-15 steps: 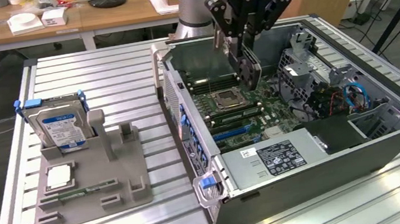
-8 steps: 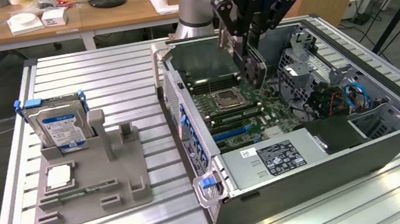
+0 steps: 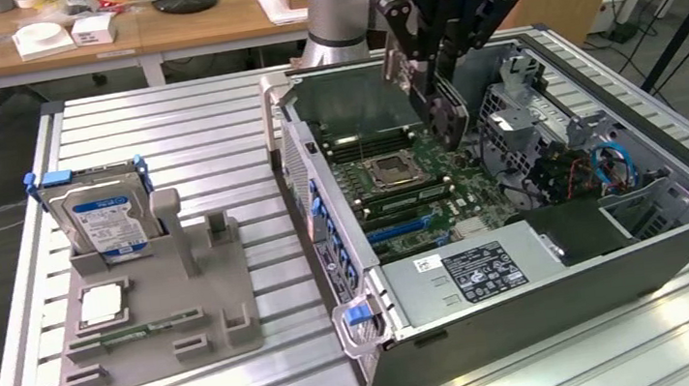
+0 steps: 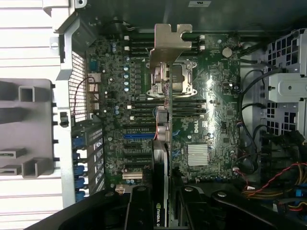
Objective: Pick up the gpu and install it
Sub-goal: 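Pick up the gpu and move the gpu toward the slot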
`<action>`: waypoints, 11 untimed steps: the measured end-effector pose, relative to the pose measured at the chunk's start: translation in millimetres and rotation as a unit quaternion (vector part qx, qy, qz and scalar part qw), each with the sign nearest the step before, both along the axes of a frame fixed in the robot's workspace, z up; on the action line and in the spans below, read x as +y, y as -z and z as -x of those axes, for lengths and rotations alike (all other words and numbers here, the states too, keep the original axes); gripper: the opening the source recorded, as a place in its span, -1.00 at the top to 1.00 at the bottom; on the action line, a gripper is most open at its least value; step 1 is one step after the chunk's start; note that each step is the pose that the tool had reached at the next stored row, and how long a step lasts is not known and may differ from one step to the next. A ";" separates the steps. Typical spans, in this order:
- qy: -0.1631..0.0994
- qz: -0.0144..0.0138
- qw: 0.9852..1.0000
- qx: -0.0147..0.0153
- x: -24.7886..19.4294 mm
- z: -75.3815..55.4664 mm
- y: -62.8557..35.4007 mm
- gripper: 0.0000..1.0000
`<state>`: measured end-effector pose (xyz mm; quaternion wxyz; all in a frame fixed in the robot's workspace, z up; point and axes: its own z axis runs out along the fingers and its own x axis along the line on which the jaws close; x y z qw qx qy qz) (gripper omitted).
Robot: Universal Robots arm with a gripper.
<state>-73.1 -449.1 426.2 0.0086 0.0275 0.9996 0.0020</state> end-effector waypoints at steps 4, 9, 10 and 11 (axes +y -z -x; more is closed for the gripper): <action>0.000 0.000 1.000 0.000 0.0 -4.8 0.0 0.47; 0.000 0.000 1.000 0.000 0.0 -5.4 0.0 0.47; 0.000 0.000 1.000 0.000 0.0 -5.3 0.0 0.47; 0.000 0.000 1.000 0.000 0.0 -5.3 0.0 0.47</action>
